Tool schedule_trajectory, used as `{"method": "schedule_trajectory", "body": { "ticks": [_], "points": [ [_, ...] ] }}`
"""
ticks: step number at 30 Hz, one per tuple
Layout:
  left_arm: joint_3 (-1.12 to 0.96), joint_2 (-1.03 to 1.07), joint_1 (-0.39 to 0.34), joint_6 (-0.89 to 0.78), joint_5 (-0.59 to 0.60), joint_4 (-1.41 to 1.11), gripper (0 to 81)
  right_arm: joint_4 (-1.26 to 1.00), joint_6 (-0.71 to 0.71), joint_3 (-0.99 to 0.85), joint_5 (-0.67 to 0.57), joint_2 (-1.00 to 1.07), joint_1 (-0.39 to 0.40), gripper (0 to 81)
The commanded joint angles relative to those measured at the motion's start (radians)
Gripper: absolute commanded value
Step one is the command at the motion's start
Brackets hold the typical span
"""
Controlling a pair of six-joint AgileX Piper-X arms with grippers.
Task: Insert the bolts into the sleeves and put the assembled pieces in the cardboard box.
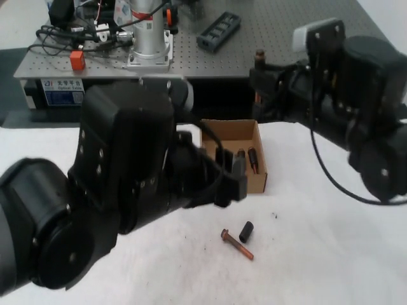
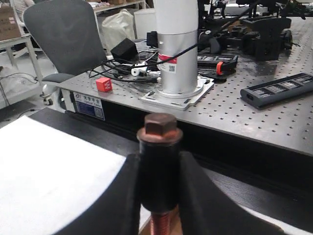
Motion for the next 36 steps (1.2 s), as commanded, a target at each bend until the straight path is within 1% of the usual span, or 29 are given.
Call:
{"method": "schedule_trajectory", "body": {
  "ticks": [1,6,10,12,15,19,22,23,26,28,32,34,36],
  "points": [
    [0.018,-0.007,0.002,0.02,-0.02,-0.004,50.2,0.077,0.018,-0.082,0.026,0.057,-0.001,6.2],
    [0.051,-0.007,0.002,0.02,-0.02,-0.004,50.2,0.366,0.025,-0.262,0.054,0.218,0.006,6.2],
    [0.062,-0.007,0.002,0.02,-0.02,0.006,50.2,0.62,0.018,-0.439,0.149,0.341,0.025,6.2],
    [0.063,-0.007,0.002,0.02,-0.02,0.021,50.2,0.7,0.01,-0.506,0.181,0.393,0.032,6.2],
    [0.063,-0.007,0.002,0.02,-0.02,0.05,50.2,0.79,0.01,-0.59,0.186,0.466,0.038,6.2],
    [0.063,0.002,0.002,0.02,-0.008,0.1,50.2,0.858,0.01,-0.672,0.224,0.536,0.043,6.1],
    [0.063,0.017,0.002,0.018,-0.008,0.145,50.2,0.897,0.01,-0.707,0.223,0.568,0.043,1.2],
    [0.063,0.022,0.002,0.018,-0.008,0.158,50.2,0.907,0.01,-0.714,0.223,0.575,0.043,5.3],
    [0.063,0.034,0.002,0.012,-0.008,0.179,50.2,0.92,0.008,-0.722,0.212,0.58,0.043,25.2],
    [0.063,0.035,0.002,0.012,-0.011,0.19,50.2,0.933,-0.017,-0.726,0.178,0.575,0.043,33.4],
    [0.063,0.035,0.016,0.017,-0.038,0.242,50.2,1.009,-0.059,-0.731,0.092,0.507,0.043,34.2],
    [0.063,0.035,0.036,0.017,-0.04,0.284,50.2,1.05,-0.097,-0.717,0.067,0.45,0.05,34.0],
    [0.063,0.035,0.061,0.017,-0.052,0.325,50.2,1.067,-0.131,-0.673,0.044,0.38,0.061,31.2]
  ]
}}
